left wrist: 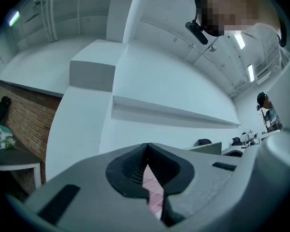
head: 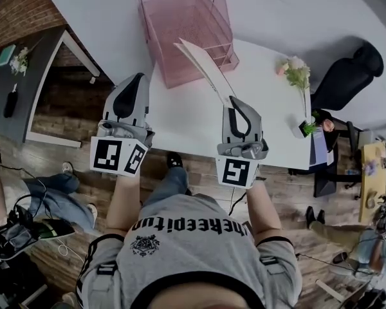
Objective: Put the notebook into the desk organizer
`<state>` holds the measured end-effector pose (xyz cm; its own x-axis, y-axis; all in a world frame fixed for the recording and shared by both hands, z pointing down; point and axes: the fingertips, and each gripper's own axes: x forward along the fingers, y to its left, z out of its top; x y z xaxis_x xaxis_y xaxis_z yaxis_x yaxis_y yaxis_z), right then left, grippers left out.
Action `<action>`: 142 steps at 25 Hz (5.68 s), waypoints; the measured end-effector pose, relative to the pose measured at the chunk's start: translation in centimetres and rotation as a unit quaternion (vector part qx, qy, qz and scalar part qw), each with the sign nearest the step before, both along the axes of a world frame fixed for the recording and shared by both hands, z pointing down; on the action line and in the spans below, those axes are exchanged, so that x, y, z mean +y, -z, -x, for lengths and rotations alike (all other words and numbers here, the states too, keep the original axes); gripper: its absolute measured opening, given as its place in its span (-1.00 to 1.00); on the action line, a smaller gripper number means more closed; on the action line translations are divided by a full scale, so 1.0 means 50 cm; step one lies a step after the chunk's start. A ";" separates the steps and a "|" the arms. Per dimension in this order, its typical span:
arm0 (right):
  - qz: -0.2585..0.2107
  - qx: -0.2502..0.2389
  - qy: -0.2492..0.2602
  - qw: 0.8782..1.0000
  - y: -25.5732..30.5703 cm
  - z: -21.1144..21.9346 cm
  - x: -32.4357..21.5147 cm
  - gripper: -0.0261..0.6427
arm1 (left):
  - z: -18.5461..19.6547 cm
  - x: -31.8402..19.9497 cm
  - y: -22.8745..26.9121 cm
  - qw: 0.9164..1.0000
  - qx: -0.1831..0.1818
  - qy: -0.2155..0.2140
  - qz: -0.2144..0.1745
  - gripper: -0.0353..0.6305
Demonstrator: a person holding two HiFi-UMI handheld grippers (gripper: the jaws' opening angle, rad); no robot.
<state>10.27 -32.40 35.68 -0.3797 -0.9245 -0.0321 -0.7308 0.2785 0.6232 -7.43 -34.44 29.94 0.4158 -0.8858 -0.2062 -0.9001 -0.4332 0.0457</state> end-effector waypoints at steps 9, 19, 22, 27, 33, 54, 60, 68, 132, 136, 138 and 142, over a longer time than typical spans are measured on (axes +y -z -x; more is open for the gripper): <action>-0.013 0.101 0.002 0.995 -0.085 0.010 0.003 -0.89 | 0.021 0.004 -0.031 1.000 0.002 0.006 0.015 -0.88; -0.037 0.205 -0.014 0.978 -0.135 0.007 -0.037 -0.89 | 0.039 0.020 -0.036 1.000 0.003 0.011 0.015 -0.88; -0.046 0.232 -0.023 0.971 -0.144 0.005 -0.052 -0.89 | 0.044 0.023 -0.036 1.000 0.002 0.013 0.016 -0.88; -0.058 0.270 -0.031 0.961 -0.157 0.012 -0.088 -0.89 | 0.059 0.023 -0.038 1.000 0.000 0.022 0.018 -0.88; -0.063 0.306 -0.034 0.949 -0.174 0.031 -0.132 -0.89 | 0.074 0.011 -0.043 0.999 0.001 0.027 0.022 -0.88; -0.014 0.380 0.006 0.925 -0.283 0.099 -0.262 -0.89 | 0.099 -0.062 -0.086 0.998 -0.005 0.036 0.048 -0.88; -0.010 0.383 0.007 0.924 -0.290 0.110 -0.300 -0.89 | 0.103 -0.078 -0.097 0.998 -0.006 0.038 0.054 -0.88; -0.005 0.382 0.011 0.924 -0.291 0.131 -0.349 -0.89 | 0.113 -0.104 -0.108 0.997 -0.003 0.045 0.060 -0.88; 0.248 0.278 0.147 0.916 -0.342 0.183 -0.364 -0.27 | 0.119 -0.152 -0.138 0.996 -0.005 0.047 0.081 -0.88; 0.239 0.255 0.143 0.926 -0.326 0.188 -0.352 -0.27 | 0.119 -0.150 -0.133 0.996 -0.005 0.045 0.080 -0.88; 0.244 0.222 0.143 0.933 -0.310 0.189 -0.342 -0.27 | 0.116 -0.149 -0.131 0.996 -0.005 0.043 0.078 -0.88; 0.275 0.129 0.151 0.941 -0.274 0.189 -0.307 -0.29 | 0.103 -0.141 -0.125 0.997 -0.005 0.034 0.072 -0.88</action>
